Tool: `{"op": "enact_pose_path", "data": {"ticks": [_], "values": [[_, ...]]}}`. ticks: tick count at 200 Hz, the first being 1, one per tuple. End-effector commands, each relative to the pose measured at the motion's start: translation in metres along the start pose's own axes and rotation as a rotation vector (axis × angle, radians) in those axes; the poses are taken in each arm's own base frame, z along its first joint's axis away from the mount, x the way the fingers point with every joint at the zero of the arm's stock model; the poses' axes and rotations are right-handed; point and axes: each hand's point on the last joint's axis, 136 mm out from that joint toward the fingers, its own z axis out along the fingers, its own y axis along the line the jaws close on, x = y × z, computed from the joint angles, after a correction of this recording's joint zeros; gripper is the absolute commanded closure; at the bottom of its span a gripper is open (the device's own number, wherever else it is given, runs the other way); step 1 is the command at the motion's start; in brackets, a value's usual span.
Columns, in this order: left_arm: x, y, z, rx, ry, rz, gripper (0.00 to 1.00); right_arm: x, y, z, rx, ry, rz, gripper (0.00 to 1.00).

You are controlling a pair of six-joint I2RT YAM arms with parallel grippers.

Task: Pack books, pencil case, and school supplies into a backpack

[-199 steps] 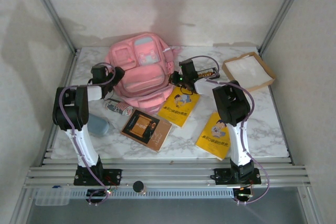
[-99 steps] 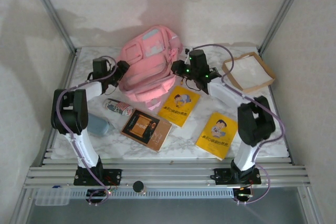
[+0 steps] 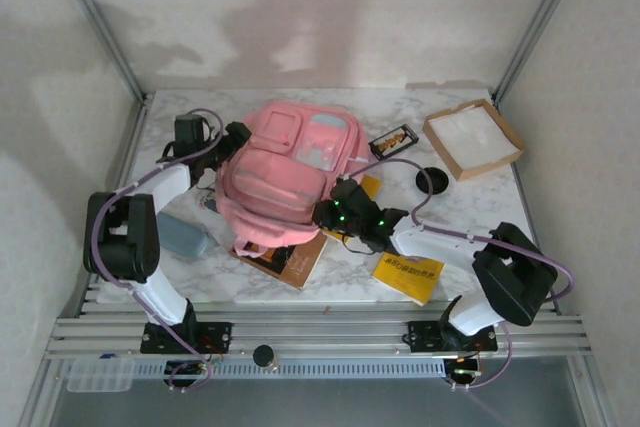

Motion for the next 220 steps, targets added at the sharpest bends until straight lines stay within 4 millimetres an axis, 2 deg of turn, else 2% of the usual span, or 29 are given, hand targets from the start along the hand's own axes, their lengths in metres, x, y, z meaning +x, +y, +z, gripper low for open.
{"op": "enact_pose_path", "data": {"ticks": [1, 10, 21, 33, 44, 60, 67, 71, 88, 97, 115, 133, 147, 155, 170, 188, 198, 220], "values": [[-0.016, 0.001, 0.004, -0.111, -0.028, 0.120, 0.01, -0.021, 0.038, -0.012, -0.093, -0.104, -0.019, 0.54], [-0.026, 0.012, -0.004, -0.207, -0.067, 0.130, 0.01, -0.023, 0.038, -0.020, -0.097, -0.121, -0.032, 0.44], [-0.033, 0.009, -0.016, -0.222, -0.108, 0.136, 0.01, -0.027, 0.033, -0.034, -0.091, -0.149, -0.059, 0.31], [-0.031, 0.000, -0.030, -0.203, -0.145, 0.140, 0.01, -0.037, 0.014, -0.043, -0.044, -0.160, -0.046, 0.22], [-0.026, -0.005, -0.043, -0.207, -0.165, 0.151, 0.01, -0.049, -0.006, -0.049, -0.015, -0.160, -0.021, 0.20], [-0.009, -0.011, -0.058, -0.198, -0.171, 0.154, 0.01, -0.066, -0.024, -0.053, -0.006, -0.158, -0.014, 0.18], [0.003, -0.019, -0.062, -0.165, -0.160, 0.155, 0.01, -0.071, -0.028, -0.052, 0.003, -0.148, -0.016, 0.17], [0.009, -0.025, -0.064, -0.144, -0.152, 0.156, 0.01, -0.080, -0.037, -0.053, 0.025, -0.156, -0.002, 0.16], [0.041, -0.045, -0.072, -0.091, -0.114, 0.159, 0.02, -0.093, -0.059, -0.046, 0.074, -0.134, 0.016, 0.14], [0.060, -0.057, -0.076, -0.062, -0.093, 0.177, 0.02, -0.099, -0.074, -0.040, 0.103, -0.126, 0.044, 0.15], [0.095, -0.074, -0.082, -0.054, -0.058, 0.230, 0.03, -0.107, -0.087, -0.027, 0.103, -0.089, 0.055, 0.17], [0.128, -0.089, -0.086, -0.010, -0.004, 0.242, 0.05, -0.114, -0.088, -0.009, 0.069, -0.053, 0.035, 0.25], [0.153, -0.095, -0.090, 0.011, 0.023, 0.240, 0.07, -0.118, -0.091, 0.007, 0.034, -0.010, 0.031, 0.34], [0.165, -0.097, -0.095, 0.019, 0.038, 0.240, 0.07, -0.122, -0.091, 0.015, 0.022, 0.000, 0.029, 0.35], [0.178, -0.096, -0.109, 0.016, 0.028, 0.222, 0.09, -0.128, -0.088, 0.027, 0.000, 0.003, 0.017, 0.31], [0.188, -0.091, -0.132, 0.048, -0.003, 0.173, 0.11, -0.132, -0.090, 0.040, -0.011, 0.013, 0.026, 0.35], [0.191, -0.078, -0.143, 0.038, -0.008, 0.142, 0.11, -0.136, -0.091, 0.046, -0.004, 0.012, 0.025, 0.37], [0.194, -0.045, -0.158, -0.055, -0.007, 0.121, 0.12, -0.142, -0.086, 0.048, -0.038, -0.011, 0.005, 0.52]]}}
